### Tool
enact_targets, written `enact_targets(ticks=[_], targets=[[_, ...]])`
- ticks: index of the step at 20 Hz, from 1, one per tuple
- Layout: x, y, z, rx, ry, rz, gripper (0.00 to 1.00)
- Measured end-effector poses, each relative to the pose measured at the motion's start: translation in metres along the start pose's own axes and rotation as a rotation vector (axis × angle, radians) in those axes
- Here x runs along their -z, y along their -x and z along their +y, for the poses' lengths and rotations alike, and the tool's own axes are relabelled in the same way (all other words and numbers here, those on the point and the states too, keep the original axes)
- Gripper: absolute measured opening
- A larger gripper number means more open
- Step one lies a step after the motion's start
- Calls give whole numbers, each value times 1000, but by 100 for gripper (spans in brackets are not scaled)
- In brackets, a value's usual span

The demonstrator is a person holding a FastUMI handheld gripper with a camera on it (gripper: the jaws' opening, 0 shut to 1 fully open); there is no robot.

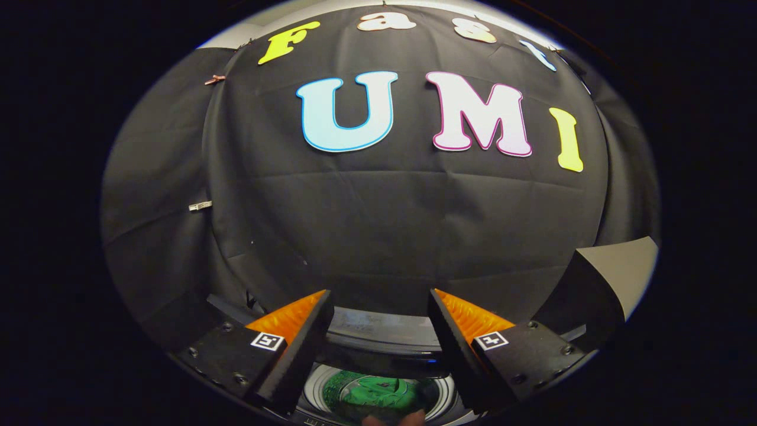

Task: Put the clothes into the washing machine and then close the washing machine lid.

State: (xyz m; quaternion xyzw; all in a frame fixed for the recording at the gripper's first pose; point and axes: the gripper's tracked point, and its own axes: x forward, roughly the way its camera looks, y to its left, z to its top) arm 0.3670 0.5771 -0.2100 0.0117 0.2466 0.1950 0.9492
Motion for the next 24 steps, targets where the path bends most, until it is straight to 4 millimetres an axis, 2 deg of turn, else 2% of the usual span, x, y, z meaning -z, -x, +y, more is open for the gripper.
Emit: enact_targets(ticks=[3, 6, 8, 10, 16, 22, 24], targets=[[9, 0, 0, -26, 14, 51, 100], [30, 3, 0, -23, 37, 91, 100], [57, 20, 4, -22, 36, 87, 100], [64, 28, 6, -25, 22, 83, 100], [64, 53, 24, -55, -4, 57, 100], [53, 93, 29, -62, -8, -15, 100], [55, 106, 33, -71, -6, -31, 100]])
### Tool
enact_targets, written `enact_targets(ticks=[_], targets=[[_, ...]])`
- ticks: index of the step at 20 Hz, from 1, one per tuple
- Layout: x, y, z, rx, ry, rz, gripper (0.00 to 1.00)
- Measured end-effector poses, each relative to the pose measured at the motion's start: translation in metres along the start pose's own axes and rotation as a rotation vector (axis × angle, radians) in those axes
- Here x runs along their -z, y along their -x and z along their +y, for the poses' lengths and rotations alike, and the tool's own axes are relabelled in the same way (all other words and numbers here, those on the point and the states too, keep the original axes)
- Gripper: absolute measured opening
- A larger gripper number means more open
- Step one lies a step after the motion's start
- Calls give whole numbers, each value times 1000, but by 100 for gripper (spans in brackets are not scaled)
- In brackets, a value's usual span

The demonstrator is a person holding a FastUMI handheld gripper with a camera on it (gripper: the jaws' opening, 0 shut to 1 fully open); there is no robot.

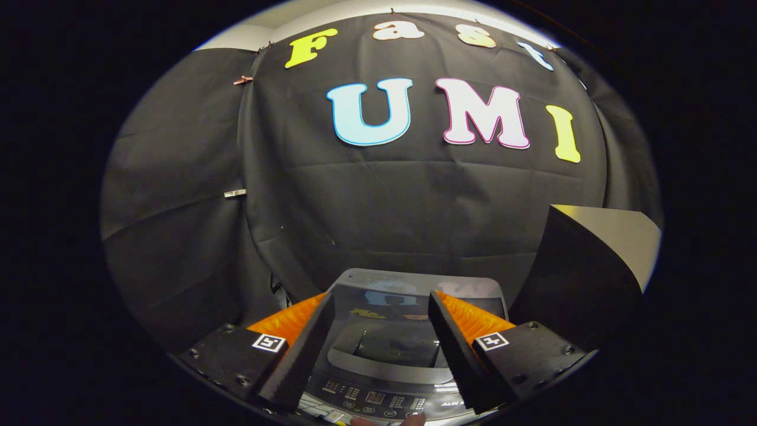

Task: Put the clothes into the washing machine and then close the washing machine lid.

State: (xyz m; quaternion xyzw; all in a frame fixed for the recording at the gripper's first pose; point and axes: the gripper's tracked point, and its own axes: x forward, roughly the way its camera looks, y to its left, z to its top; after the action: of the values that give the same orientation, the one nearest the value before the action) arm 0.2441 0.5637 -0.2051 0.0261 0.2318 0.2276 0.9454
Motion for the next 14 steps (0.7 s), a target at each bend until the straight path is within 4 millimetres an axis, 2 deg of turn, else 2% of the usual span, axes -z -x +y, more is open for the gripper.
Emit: enact_targets(ticks=[3, 6, 12, 14], targets=[[-1, 23, -1, -3, -19, -21, 100], [-16, 54, -2, -8, -37, -63, 100], [-39, 122, -20, 8, -4, -147, 100], [-47, 147, -33, 21, 19, -172, 100]])
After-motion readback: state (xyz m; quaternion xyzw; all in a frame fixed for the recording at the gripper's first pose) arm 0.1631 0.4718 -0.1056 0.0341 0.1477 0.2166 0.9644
